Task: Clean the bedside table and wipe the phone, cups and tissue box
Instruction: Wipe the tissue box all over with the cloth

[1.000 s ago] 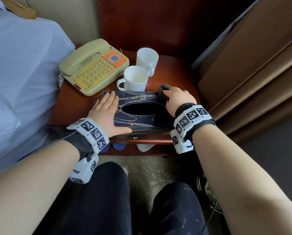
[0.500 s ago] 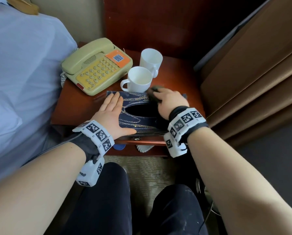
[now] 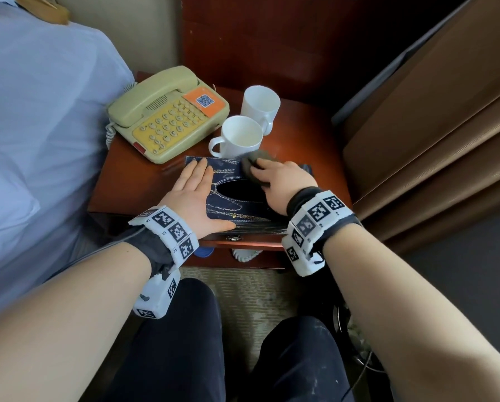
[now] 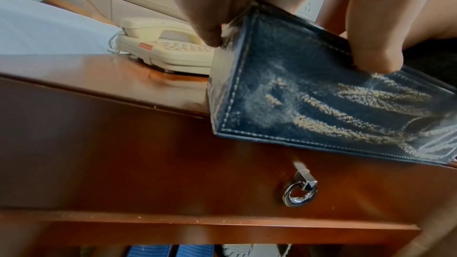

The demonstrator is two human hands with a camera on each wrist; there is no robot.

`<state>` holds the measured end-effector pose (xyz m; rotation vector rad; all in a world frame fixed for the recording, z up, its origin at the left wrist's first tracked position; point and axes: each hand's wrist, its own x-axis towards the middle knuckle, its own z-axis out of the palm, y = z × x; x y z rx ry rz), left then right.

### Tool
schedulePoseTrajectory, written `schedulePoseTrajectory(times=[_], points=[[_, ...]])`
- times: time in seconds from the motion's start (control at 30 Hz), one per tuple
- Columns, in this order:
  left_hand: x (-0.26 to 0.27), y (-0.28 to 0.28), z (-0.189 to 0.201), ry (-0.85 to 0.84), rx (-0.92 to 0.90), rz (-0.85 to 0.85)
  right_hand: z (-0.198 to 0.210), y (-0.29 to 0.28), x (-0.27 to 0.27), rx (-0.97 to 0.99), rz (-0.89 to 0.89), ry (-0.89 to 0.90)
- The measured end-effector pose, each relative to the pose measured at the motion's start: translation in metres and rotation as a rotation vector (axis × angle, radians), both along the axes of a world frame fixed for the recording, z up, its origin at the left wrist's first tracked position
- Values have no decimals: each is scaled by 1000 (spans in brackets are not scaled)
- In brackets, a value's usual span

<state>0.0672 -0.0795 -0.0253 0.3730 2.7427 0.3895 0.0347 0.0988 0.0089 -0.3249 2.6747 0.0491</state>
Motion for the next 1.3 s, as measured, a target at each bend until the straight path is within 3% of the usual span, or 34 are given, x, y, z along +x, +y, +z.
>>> schedulePoseTrajectory(times=[0.1,0.27,0.37,0.47,0.67,0.87,0.97,1.13,1.3], points=[[1,0,0,-7,2,5,12,4,1,64,107,-81],[1,-1,0,1,12,1,22,19,0,160,-232,-78],[1,0,-1,8,18,1,12,-4,1,121,-117,-5],[1,0,-1,5,21,11,7,-23,-1,58,18,-90],[1,-1,-2,13,23,11,24,20,-7,210,-222,-68],[2,2,0,3,21,19,5,-21,-10,148,3,-120],[2,1,1,-3,17,15,10,-10,-9,108,-27,-120],[2,1,2,-8,4,8,21,7,-11,244,-176,-111],[2,2,2,-13,39,25,6,-37,-5,80,-38,-43]])
